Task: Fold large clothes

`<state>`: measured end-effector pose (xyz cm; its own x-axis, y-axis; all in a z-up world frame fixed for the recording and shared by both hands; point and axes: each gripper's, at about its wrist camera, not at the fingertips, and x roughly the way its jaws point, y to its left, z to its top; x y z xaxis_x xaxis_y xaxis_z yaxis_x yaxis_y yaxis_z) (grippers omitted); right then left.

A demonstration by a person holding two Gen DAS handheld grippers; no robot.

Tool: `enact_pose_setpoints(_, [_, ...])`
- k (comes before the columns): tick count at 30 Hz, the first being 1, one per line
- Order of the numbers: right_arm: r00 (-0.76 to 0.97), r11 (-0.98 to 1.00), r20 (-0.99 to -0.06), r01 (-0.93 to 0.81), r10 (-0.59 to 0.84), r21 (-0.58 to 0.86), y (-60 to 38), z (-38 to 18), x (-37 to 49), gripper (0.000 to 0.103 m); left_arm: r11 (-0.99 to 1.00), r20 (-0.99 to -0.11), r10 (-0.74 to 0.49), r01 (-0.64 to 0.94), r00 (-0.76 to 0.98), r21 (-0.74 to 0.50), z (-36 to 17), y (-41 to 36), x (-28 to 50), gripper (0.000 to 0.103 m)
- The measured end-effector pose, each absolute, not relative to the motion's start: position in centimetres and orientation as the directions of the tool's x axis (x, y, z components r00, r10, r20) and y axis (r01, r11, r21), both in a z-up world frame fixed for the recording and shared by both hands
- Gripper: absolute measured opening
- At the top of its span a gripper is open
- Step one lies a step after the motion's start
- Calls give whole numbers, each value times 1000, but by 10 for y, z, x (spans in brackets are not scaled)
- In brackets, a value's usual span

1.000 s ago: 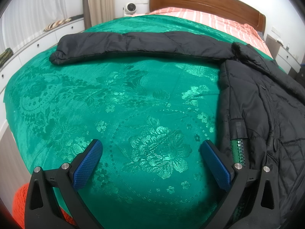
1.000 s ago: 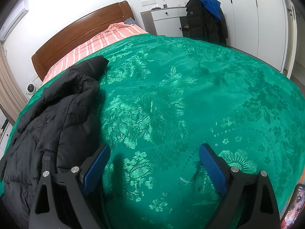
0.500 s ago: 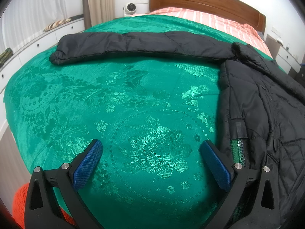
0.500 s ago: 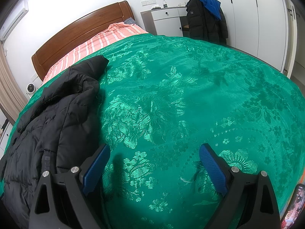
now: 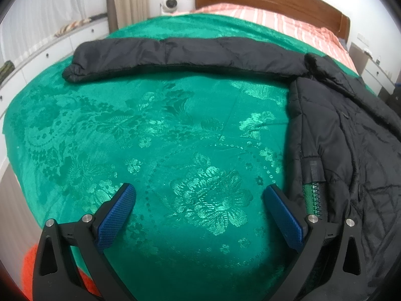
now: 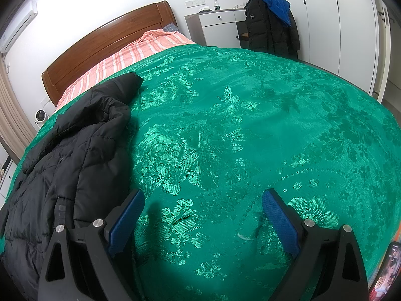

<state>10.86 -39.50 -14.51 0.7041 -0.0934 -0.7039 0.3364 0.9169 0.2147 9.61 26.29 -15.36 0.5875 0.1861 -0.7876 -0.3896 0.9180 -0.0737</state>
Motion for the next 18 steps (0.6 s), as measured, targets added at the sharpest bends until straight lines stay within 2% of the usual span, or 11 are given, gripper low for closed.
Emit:
enact_pose_setpoints(3, [704,917,-705,335,-92,215,-395,-146,109,95,900,-791,122,-403,599,-166,-138,285,100,103])
enact_pose_setpoints(9, [696,925,-709,333,-109,185,-391,-150,113,97,720,-658,-46,-431,752,-543,-114,376,97,103])
enact_pose_setpoints(16, [686,932,-713,335,-143,135,-384,-153,115,99,512,-634,-92,-510,768,-691,-140,464,145,101])
enact_pose_setpoints(18, [683,934,-714,335,-152,122,-383,-153,115,100,461,-630,-53,-540,775,-704,-148,479,155,97])
